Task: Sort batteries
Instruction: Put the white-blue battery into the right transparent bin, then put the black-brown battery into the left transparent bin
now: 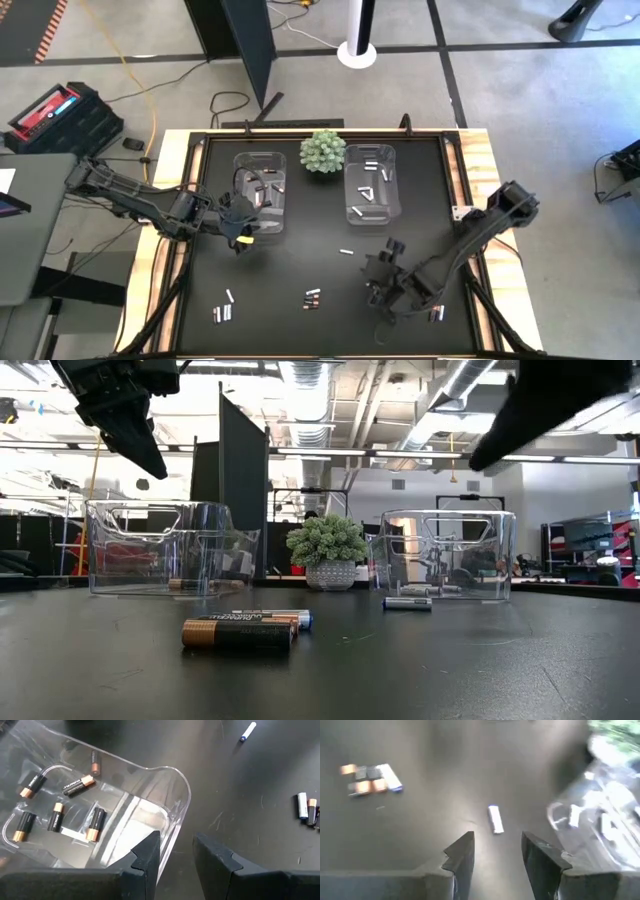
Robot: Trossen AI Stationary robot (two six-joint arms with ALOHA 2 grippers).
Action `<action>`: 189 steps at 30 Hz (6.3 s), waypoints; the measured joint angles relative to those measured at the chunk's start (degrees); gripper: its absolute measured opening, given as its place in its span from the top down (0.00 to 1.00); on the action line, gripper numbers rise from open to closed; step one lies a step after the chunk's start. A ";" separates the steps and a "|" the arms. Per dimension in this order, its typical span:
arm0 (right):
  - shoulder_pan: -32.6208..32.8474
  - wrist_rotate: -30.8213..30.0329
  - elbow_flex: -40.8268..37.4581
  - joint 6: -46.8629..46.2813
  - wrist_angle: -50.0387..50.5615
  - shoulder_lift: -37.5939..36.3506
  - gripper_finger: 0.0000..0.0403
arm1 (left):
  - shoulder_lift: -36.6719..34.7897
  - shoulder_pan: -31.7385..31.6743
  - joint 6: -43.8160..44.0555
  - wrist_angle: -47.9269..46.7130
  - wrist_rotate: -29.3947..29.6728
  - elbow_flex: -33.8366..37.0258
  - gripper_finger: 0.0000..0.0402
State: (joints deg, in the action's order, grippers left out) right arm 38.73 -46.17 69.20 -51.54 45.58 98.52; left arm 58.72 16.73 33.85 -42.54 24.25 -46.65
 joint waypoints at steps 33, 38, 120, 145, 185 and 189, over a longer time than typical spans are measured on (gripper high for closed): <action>-15.15 15.18 -42.96 25.66 -79.25 0.22 0.55 | 0.02 0.00 -0.18 0.00 0.20 0.00 0.72; -18.18 21.85 -42.57 28.30 -80.05 1.37 0.55 | 0.02 0.00 -0.33 -0.02 0.20 0.00 0.72; -61.93 32.81 -11.47 26.65 -19.36 0.70 0.92 | 0.02 -0.02 0.04 -0.02 2.20 0.00 0.72; -62.93 33.11 -11.40 27.30 -19.43 1.09 0.69 | 0.02 -0.02 -0.23 -0.04 2.99 0.00 0.72; 7.13 36.44 -11.44 -76.97 13.20 -22.61 0.72 | 0.00 -0.02 10.42 -0.03 2.97 0.00 0.72; 7.03 36.92 -11.44 -76.37 8.09 -15.63 0.72 | 0.00 -0.02 10.42 -0.02 2.95 0.00 0.72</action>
State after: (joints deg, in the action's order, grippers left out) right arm 45.75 -9.25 57.76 -127.91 53.67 82.89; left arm 58.72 16.71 44.27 -42.57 27.20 -46.65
